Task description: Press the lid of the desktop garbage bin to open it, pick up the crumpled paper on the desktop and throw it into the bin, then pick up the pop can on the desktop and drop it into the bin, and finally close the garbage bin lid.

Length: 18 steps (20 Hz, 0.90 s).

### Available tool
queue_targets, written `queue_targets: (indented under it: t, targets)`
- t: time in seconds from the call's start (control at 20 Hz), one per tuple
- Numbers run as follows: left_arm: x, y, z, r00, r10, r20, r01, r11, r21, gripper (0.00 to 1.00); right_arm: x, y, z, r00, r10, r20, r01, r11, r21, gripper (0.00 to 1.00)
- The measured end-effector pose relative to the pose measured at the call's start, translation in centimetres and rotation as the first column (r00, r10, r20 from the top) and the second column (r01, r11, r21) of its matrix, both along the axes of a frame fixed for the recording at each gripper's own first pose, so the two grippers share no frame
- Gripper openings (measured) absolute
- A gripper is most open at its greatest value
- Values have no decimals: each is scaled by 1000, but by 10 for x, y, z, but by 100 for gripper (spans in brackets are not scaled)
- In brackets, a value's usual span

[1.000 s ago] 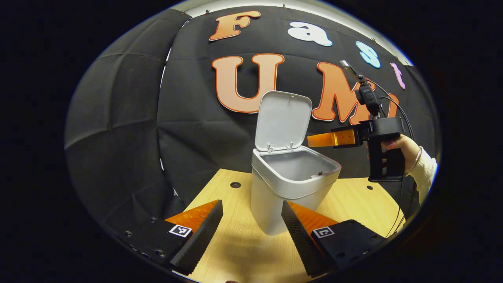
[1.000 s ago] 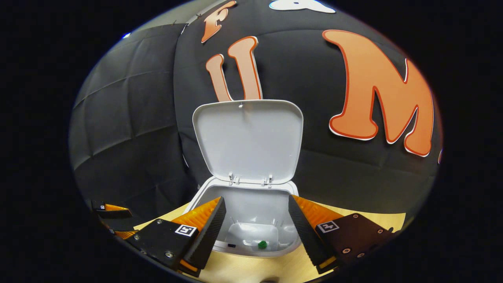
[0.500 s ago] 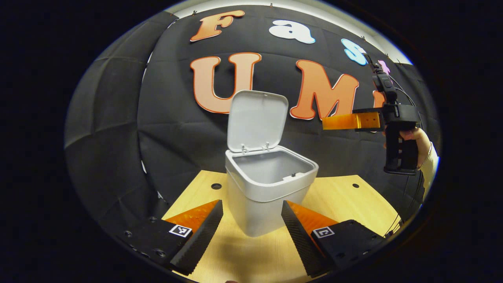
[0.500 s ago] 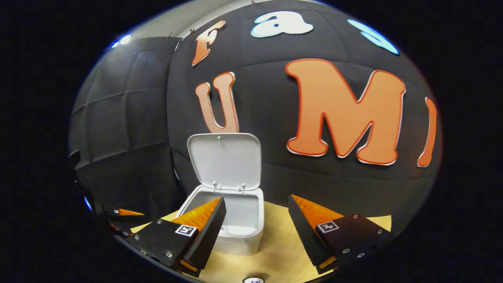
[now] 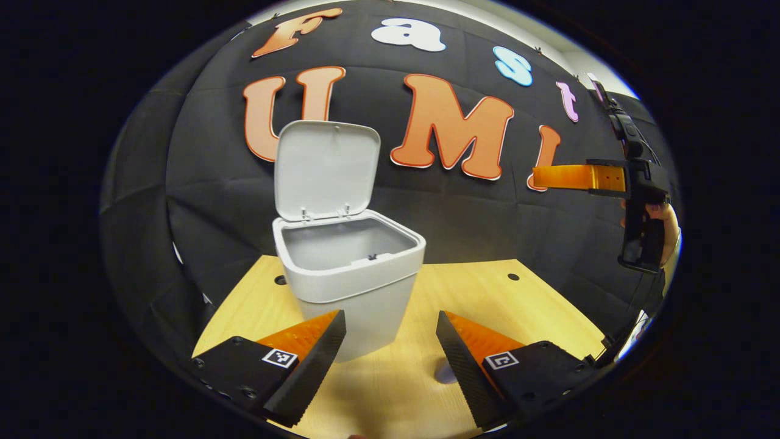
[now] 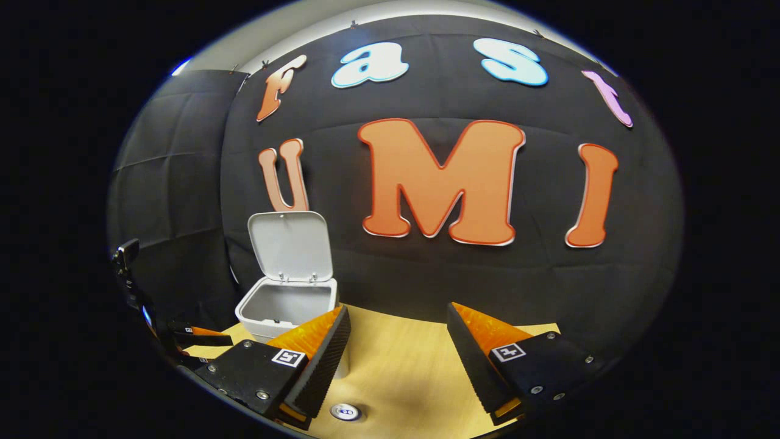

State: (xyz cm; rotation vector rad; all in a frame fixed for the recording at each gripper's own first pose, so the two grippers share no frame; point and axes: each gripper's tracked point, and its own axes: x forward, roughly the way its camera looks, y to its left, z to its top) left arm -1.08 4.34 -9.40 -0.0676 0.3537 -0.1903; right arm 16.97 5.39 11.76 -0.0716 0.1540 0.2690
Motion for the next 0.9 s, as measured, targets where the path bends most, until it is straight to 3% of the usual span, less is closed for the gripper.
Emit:
queue_targets:
  t: [0.45,0.65,0.9]
  targets:
    - [9,-82,-49,989,-122,-87,120,992,-36,96,-25,-94,-10,988,-157,-5,157,987,19,95]
    - [8,-112,-77,967,-193,-168,194,981,-11,96,-32,-116,-14,983,-183,-17,184,983,25,95]
    - [10,-135,-121,939,-227,-257,242,970,27,98,-38,-140,-19,976,-215,-25,216,976,26,95]
